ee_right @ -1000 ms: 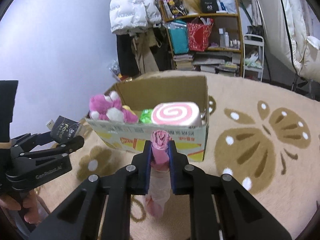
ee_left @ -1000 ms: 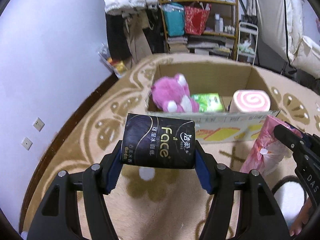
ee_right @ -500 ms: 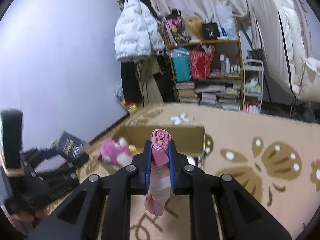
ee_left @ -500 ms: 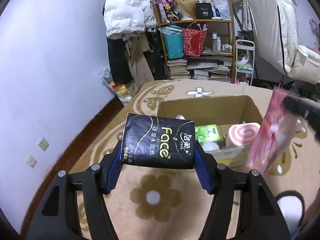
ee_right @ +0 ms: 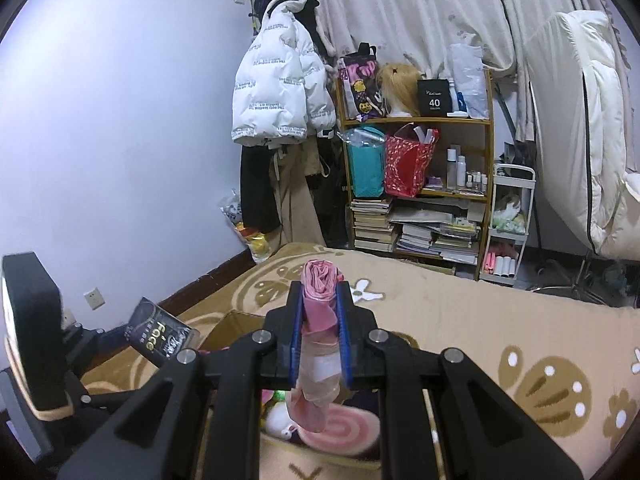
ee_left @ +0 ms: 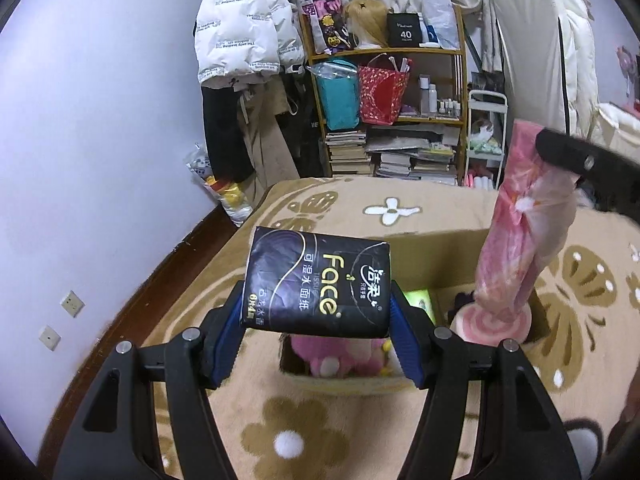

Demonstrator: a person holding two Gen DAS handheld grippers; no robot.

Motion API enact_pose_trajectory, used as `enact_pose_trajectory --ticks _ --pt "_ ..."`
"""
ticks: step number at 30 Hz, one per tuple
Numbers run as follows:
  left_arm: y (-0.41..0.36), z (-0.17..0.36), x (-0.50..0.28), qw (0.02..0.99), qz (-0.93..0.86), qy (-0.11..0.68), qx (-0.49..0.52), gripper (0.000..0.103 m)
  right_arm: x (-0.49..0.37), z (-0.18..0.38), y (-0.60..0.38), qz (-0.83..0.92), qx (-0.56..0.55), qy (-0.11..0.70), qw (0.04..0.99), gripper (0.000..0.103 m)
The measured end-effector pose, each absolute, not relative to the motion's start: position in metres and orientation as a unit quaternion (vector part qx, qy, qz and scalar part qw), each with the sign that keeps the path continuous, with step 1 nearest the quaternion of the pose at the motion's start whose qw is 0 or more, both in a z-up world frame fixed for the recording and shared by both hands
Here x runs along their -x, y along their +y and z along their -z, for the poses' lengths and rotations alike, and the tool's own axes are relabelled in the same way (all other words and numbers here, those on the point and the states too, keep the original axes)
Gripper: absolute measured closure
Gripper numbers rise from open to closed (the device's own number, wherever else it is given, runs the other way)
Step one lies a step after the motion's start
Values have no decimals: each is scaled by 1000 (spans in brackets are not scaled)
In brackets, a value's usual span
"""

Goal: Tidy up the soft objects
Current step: 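Carry black tissue pack in left tool while right tool carries pink bundle to box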

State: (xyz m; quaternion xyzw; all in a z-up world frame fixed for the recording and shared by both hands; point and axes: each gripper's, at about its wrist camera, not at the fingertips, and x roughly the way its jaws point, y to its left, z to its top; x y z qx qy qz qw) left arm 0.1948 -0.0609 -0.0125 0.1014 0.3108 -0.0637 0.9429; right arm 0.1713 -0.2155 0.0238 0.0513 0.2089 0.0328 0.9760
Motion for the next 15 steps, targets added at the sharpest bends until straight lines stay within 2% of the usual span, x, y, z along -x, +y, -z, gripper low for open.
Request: enact_pose_trajectory --ticks 7,15 --pt "-65 30 -208 940 73 322 -88 38 -197 -8 -219 -16 -59 220 974 87" --pt "-74 41 -210 936 79 328 -102 37 -210 4 -239 -53 -154 237 958 86"
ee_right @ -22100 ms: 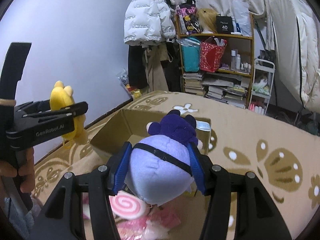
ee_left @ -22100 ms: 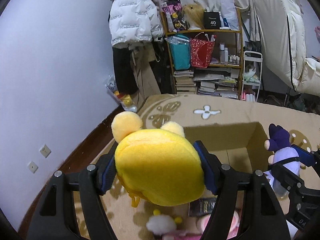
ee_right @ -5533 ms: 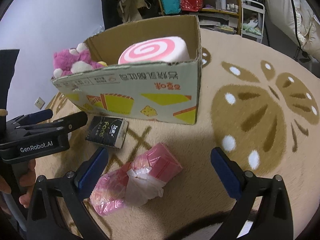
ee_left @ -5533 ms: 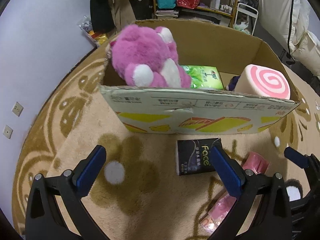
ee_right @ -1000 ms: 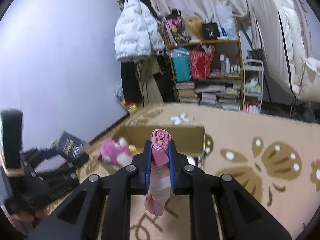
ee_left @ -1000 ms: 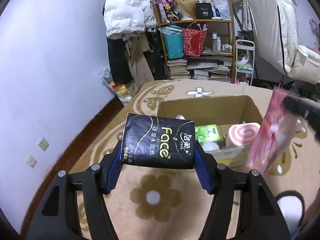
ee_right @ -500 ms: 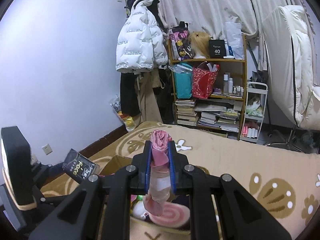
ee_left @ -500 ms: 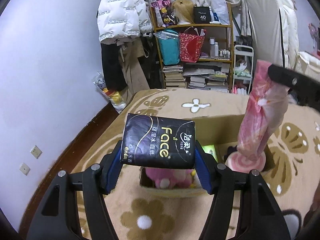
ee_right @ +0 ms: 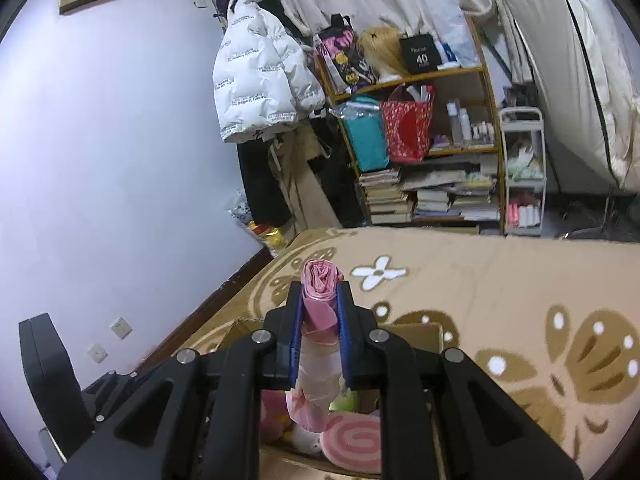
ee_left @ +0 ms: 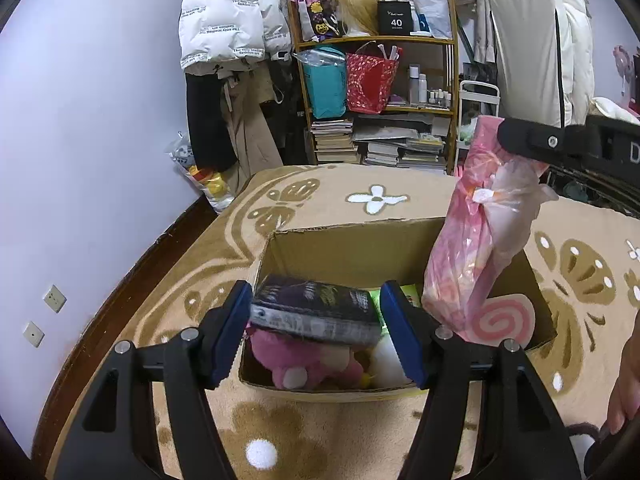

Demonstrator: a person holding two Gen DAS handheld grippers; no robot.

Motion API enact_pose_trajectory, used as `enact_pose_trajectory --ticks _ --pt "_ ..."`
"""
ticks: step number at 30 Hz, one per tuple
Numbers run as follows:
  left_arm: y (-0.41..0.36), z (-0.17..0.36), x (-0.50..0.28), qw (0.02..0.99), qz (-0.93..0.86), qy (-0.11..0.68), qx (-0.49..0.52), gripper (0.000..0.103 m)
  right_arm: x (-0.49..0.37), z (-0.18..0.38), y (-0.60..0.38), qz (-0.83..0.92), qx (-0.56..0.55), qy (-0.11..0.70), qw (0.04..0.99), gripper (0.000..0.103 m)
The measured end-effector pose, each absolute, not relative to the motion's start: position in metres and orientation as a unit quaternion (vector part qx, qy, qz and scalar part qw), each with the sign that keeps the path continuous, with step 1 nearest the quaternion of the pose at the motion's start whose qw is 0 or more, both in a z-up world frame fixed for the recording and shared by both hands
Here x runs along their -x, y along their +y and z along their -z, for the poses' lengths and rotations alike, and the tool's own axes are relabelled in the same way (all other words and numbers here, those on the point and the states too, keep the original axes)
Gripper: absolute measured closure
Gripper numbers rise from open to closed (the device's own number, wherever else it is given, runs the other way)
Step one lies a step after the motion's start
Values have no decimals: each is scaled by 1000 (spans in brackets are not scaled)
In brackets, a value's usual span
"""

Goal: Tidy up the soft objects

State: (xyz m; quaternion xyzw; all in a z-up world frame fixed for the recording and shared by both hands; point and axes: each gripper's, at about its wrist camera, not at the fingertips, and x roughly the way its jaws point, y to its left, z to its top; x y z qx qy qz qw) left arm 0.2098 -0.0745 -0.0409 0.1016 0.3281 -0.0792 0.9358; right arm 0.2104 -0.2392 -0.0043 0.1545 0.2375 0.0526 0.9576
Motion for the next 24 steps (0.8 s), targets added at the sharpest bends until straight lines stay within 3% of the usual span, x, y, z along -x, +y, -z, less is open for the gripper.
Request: enact_pose_trajectory --ticks 8,10,11,12,16,18,22,24 --pt "-71 41 -206 937 65 330 -94 17 -212 22 -239 -57 -155 273 948 79" --pt "-69 38 -203 938 60 328 -94 8 -211 24 -240 -56 -154 280 946 69" --pt "-68 37 -202 939 58 326 -95 4 -210 25 -240 -53 -152 282 946 59" --pt "-66 35 -200 940 54 324 -96 3 -210 26 -240 -52 -151 284 945 51" --pt "-57 29 -191 943 42 319 -89 1 -203 25 -239 -49 -138 288 946 34" --pt "-52 23 -187 945 43 315 -80 0 -199 22 -238 -49 -125 294 946 18" --pt "-40 8 -176 949 34 306 -71 0 -185 15 -239 -49 -115 286 950 9" --pt "-35 -1 -170 951 27 300 -72 0 -177 9 -237 -49 -105 282 952 0"
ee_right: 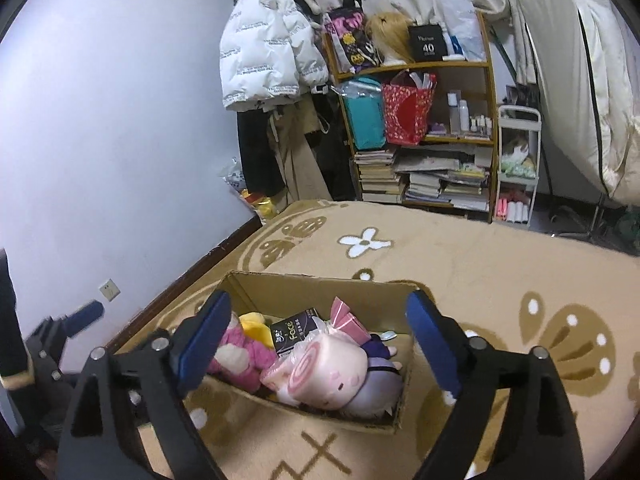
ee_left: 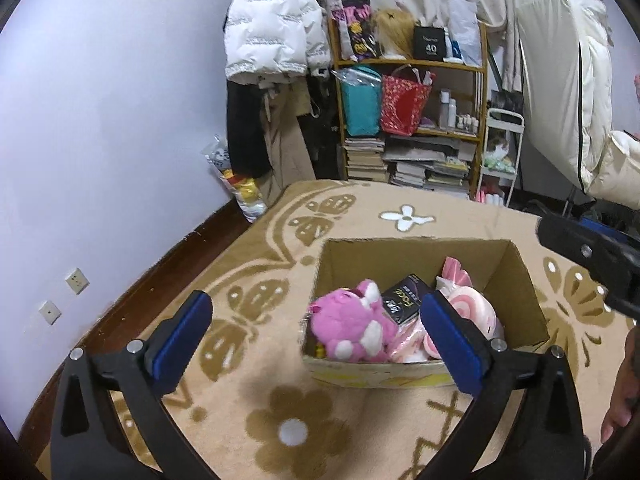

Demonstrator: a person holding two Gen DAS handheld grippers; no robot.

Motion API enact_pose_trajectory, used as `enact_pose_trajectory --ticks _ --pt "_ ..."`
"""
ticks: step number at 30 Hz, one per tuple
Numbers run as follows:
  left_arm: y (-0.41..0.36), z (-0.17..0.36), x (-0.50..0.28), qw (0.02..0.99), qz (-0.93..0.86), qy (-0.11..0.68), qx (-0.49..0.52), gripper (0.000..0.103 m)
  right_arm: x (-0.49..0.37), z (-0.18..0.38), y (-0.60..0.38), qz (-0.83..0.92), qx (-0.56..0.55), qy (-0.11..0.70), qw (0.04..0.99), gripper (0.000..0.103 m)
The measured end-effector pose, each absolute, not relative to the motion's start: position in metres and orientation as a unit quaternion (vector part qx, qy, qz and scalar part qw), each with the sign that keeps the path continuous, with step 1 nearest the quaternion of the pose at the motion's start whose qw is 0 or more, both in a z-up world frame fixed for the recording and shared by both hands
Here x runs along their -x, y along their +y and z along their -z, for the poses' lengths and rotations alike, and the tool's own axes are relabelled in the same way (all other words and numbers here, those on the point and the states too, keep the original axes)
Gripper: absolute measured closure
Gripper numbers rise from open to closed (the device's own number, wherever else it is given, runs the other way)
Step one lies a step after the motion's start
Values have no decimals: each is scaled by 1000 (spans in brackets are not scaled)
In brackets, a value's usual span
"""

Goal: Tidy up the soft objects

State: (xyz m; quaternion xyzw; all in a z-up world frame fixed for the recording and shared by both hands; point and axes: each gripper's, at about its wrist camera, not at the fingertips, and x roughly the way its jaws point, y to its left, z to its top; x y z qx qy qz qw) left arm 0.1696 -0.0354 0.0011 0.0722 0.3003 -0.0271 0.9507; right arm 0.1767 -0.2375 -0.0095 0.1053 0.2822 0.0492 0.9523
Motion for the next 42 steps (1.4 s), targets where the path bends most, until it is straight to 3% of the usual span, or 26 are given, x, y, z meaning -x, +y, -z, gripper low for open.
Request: enact_pose_trajectory --ticks 18,30,42 --pt "16 -82 -77 969 -1 238 -68 0 -95 -38 -219 -50 -73 242 966 0" --pt "25 -84 -36 977 -4 204 -68 0 -52 -43 -213 -45 -66 223 971 0" --pt "49 -51 -19 978 3 208 -13 0 -20 -23 -198 -31 -35 179 983 0"
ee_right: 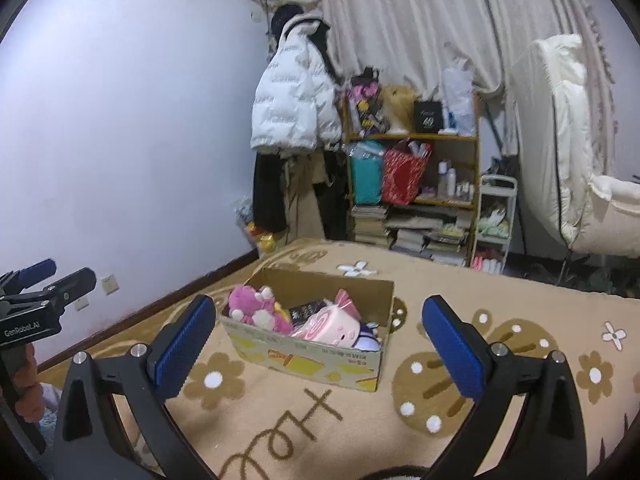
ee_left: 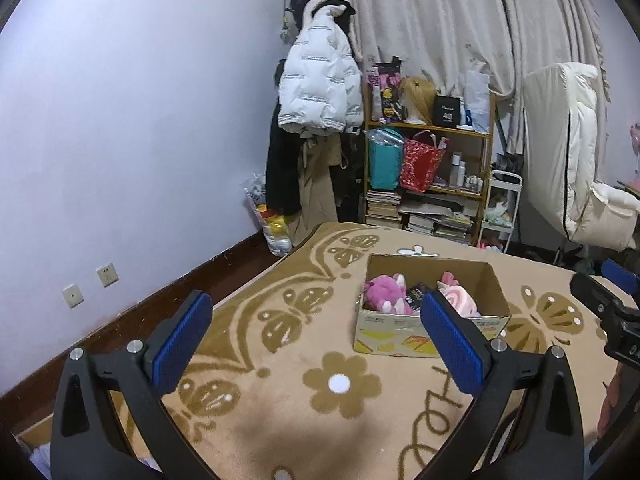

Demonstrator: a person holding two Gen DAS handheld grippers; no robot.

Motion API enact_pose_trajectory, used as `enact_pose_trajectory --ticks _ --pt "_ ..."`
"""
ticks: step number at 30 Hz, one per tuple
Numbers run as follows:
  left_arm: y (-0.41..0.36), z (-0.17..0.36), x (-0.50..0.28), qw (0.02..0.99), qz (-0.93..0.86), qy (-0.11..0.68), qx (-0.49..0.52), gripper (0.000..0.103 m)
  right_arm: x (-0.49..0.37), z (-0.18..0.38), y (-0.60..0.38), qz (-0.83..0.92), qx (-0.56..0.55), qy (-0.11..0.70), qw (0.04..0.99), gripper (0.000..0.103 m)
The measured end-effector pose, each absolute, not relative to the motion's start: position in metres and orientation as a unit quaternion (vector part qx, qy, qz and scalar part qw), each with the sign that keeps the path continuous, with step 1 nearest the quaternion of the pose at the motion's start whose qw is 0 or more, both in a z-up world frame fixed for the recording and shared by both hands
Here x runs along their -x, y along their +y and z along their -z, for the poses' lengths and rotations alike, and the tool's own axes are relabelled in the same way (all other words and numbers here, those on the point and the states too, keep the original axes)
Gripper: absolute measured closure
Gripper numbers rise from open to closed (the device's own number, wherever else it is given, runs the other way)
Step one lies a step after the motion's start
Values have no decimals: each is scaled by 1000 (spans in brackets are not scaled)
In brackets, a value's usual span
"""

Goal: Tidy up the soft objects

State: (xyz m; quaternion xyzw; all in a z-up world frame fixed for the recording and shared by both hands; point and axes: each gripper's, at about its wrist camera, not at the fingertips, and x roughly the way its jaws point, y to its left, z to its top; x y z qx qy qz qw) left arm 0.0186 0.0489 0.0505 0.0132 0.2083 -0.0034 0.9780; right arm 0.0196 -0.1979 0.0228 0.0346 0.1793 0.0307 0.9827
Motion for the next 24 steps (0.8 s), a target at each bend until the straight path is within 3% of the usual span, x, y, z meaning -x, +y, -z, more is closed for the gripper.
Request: enact_pose_trajectory --ticks 24 --pt "21 -12 -33 969 18 240 -56 0 -18 40 -210 -22 -42 221 974 0"
